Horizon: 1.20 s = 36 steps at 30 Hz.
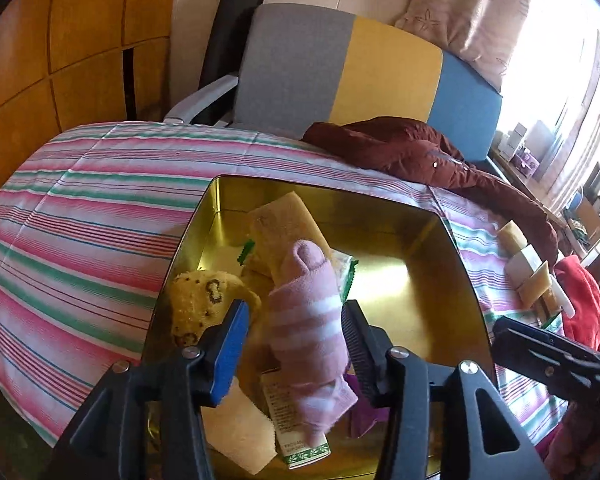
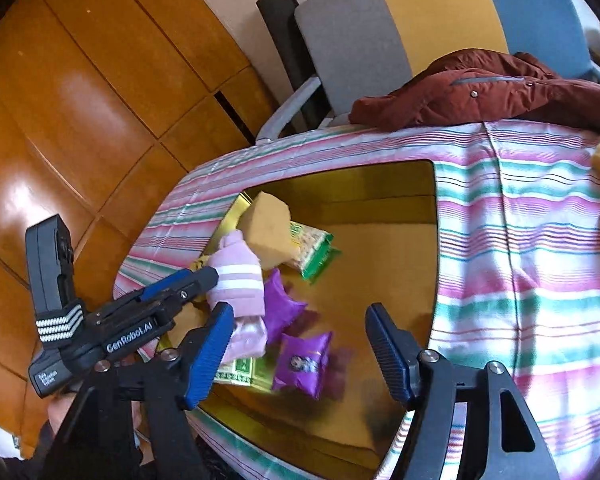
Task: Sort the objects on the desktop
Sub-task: 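Open both tools to drop the sock and sachet into the tray, then return to the pile and grasp the white block with the right tool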
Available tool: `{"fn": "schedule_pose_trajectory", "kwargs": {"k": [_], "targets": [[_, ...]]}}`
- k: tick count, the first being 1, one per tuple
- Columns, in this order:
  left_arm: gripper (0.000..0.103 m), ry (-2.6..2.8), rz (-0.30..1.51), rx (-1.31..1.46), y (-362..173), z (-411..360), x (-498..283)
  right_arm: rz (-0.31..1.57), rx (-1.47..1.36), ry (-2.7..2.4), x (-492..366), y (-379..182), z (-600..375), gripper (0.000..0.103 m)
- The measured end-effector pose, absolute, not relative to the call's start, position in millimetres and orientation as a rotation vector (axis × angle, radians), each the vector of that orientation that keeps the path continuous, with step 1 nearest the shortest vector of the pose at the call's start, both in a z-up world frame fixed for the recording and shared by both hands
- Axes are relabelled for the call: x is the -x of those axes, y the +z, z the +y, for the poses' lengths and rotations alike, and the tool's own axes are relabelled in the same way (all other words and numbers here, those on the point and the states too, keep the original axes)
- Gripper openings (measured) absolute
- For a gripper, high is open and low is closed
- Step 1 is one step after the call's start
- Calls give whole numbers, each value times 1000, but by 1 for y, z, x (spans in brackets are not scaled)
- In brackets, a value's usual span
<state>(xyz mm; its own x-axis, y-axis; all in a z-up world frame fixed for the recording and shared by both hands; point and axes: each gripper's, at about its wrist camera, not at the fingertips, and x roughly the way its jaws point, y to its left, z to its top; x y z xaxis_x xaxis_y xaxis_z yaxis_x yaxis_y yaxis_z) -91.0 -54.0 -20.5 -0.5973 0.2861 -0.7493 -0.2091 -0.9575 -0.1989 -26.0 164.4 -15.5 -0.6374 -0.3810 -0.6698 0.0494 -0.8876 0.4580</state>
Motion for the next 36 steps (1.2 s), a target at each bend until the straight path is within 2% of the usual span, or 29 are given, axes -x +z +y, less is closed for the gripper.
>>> {"fn": "schedule_pose_trajectory", "kwargs": {"k": [3, 9, 14, 20, 29, 36], "targets": [[49, 2595, -146, 1218, -16, -58, 87, -593, -1194, -2601, 17, -16, 169, 77], [49, 2642, -142, 1146, -1, -65, 70, -604, -1217, -2668, 5, -19, 183, 81], [48, 2617, -101, 1122, 6, -54, 61, -690, -1244, -2711, -4, -23, 210, 85], [48, 2512, -148, 1179, 2, -39, 61, -841, -1252, -2783, -25, -28, 256, 87], [47, 2408, -47, 1111, 13, 0, 47, -982, -1271, -2962, -70, -19, 337, 88], [47, 2336, 73, 1039, 23, 45, 36, -1054, -1236, -3148, -100, 6, 410, 94]]}}
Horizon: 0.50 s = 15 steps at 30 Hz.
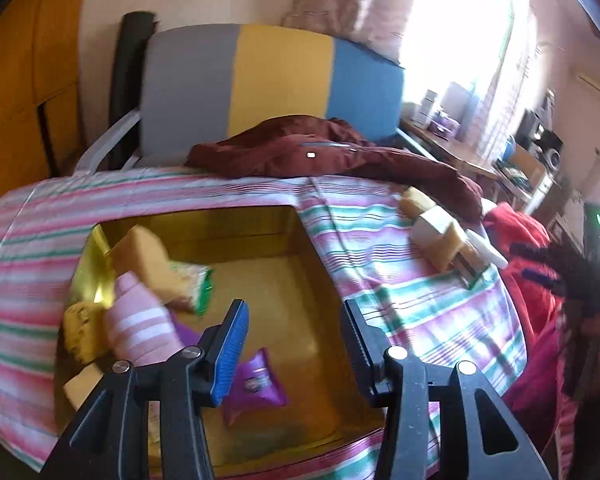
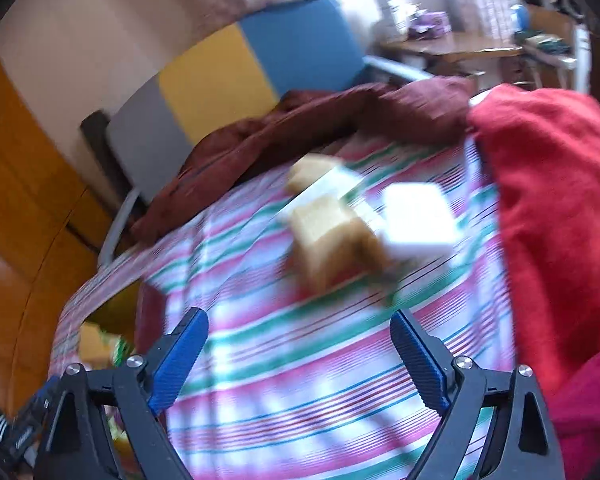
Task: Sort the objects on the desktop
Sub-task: 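Return to the pile and grasp the white block with the right tool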
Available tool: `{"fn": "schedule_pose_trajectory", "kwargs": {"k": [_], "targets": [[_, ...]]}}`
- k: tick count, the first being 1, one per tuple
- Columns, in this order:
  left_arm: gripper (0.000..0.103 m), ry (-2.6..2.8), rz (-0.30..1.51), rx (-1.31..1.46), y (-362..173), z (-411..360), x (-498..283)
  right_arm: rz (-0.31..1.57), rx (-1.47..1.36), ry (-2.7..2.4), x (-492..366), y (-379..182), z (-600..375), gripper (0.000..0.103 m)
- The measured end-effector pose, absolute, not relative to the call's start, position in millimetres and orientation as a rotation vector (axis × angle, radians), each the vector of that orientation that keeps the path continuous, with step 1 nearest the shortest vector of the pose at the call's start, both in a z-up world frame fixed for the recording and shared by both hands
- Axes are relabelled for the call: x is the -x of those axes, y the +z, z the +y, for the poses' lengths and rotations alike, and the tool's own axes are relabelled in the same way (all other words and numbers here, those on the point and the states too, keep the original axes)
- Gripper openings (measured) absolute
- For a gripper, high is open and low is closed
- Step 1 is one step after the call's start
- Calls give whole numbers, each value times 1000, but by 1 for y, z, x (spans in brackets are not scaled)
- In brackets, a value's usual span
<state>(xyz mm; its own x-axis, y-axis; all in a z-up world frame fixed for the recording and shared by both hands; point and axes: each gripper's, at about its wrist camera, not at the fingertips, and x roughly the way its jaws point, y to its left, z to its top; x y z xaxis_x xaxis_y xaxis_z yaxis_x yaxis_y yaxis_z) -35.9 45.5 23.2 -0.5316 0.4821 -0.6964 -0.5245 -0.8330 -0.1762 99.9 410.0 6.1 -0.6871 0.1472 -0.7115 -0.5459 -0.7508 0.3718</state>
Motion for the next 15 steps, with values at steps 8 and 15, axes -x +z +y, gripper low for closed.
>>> {"fn": "schedule_pose_trajectory", "kwargs": {"k": [8, 15], "targets": [[47, 2256, 138, 1020, 25, 92, 32, 786, 1018, 2284, -81, -6, 486, 98], [47, 2216, 173, 1035, 21, 120, 33, 749, 1142, 2224, -47, -27, 520, 98]]}}
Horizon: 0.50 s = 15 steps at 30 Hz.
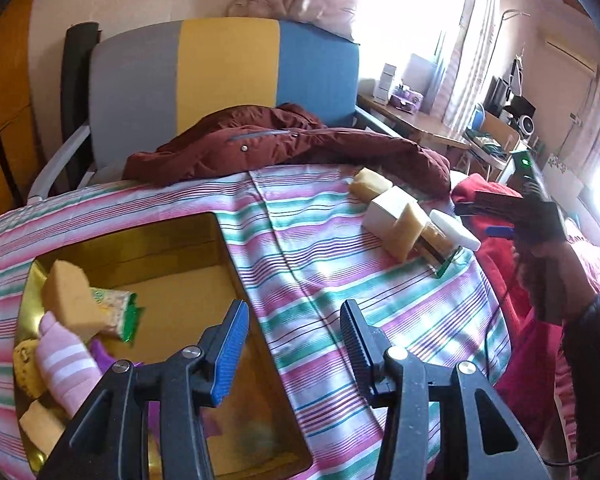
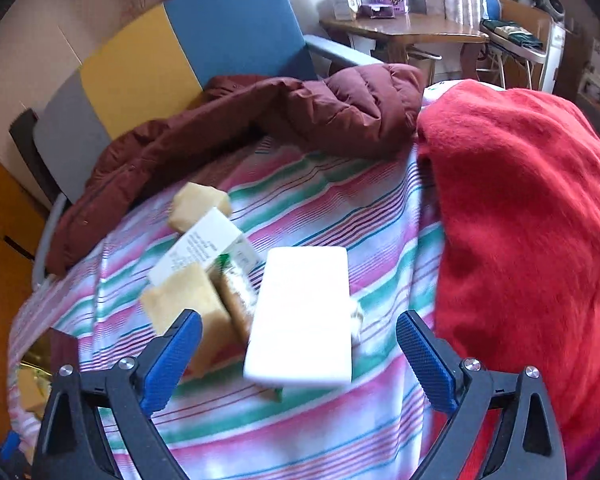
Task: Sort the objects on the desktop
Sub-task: 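Return to the pile and grasp the white block with the right tool, then grasp a yellow sponge with the left tool while the right tool holds the white block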
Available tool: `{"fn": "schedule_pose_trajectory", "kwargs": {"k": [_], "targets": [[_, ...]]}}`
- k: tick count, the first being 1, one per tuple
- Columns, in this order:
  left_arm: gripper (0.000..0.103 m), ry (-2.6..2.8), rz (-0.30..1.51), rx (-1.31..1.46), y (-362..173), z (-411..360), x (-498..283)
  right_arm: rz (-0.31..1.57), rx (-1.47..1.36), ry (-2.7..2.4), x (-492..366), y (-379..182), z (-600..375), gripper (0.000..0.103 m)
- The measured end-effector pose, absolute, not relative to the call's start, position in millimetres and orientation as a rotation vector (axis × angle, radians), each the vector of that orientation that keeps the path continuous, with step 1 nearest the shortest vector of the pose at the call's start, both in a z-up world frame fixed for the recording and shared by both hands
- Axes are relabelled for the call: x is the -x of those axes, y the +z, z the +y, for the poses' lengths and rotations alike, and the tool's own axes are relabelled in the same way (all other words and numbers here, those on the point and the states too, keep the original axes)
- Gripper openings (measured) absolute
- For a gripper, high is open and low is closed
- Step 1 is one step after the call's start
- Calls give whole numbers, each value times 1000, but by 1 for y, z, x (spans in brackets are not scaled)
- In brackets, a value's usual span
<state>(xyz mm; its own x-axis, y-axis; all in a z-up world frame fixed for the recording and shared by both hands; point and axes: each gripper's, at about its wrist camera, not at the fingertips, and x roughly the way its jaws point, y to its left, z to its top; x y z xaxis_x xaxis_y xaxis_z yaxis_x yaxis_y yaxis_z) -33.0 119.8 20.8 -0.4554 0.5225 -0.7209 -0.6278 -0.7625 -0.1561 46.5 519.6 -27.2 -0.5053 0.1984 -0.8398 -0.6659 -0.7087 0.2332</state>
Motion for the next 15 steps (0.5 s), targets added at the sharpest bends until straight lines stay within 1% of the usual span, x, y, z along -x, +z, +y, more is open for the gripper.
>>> {"fn": "schedule_pose_trajectory", "kwargs": {"k": [3, 5, 6, 9, 12, 15], "targets": [[47, 2195, 196, 1038, 20, 134, 34, 741, 1183, 2228, -37, -36, 522, 98], [47, 2182, 214, 1031, 20, 145, 35, 703, 1230, 2224, -31, -45, 521, 83], [47, 2176, 220, 1029, 21, 150, 35, 667, 1244, 2219, -30, -50, 518, 58], [47, 2149, 235, 1031, 19, 166, 36, 641, 1194, 2238, -37, -56, 515, 58], [47, 2128, 254, 1037, 16, 183, 37, 737, 1121, 2261, -50, -57, 522, 58], [47, 2104, 275, 1042, 10, 203, 36, 758, 1061, 2271, -55, -50, 525, 58]]}}
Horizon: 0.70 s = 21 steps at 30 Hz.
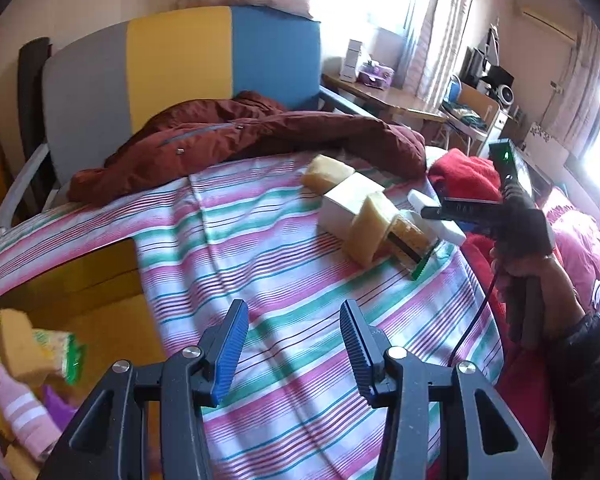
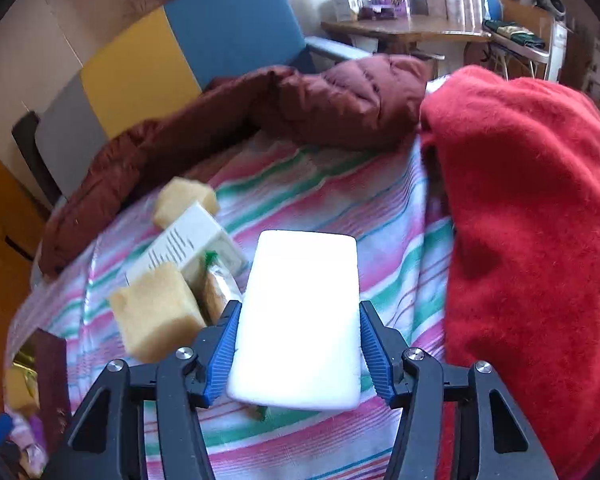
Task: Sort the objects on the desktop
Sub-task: 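Grasp a yellow sponge with the left tool while the right tool holds the white block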
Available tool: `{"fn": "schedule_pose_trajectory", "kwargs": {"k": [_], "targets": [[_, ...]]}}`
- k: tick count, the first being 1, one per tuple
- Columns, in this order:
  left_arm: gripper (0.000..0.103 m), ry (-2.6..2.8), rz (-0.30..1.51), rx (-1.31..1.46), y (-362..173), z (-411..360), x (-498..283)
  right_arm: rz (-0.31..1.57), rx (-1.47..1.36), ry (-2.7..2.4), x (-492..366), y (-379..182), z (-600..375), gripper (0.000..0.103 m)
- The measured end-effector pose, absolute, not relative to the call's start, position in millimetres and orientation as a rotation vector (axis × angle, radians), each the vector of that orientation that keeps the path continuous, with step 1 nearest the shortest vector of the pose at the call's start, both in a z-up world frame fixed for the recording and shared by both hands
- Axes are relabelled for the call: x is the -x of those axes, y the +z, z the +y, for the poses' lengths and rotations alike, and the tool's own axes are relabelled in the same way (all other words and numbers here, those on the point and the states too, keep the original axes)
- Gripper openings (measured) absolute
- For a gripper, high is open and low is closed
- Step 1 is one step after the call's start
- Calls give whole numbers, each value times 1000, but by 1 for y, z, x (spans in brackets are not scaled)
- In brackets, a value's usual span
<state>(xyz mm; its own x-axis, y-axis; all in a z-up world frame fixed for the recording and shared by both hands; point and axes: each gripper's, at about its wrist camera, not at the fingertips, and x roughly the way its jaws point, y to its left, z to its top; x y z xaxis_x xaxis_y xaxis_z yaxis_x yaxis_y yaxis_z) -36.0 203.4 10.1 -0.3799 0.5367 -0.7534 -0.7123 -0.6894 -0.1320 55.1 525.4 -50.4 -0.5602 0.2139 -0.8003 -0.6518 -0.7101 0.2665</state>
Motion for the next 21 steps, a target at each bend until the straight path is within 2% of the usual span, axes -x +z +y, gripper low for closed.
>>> {"fn": "schedule_pose_trajectory", "kwargs": {"k": [5, 12, 21], "targets": [[47, 2046, 282, 1086, -4, 239, 38, 695, 1021, 2292, -52, -42, 522, 58], [41, 2005, 271, 1125, -18, 283, 49, 677, 916, 2330, -58, -29, 522, 58], [41, 1991, 368, 962, -15, 334, 57, 729, 889, 2340, -61, -29, 527, 58]]}}
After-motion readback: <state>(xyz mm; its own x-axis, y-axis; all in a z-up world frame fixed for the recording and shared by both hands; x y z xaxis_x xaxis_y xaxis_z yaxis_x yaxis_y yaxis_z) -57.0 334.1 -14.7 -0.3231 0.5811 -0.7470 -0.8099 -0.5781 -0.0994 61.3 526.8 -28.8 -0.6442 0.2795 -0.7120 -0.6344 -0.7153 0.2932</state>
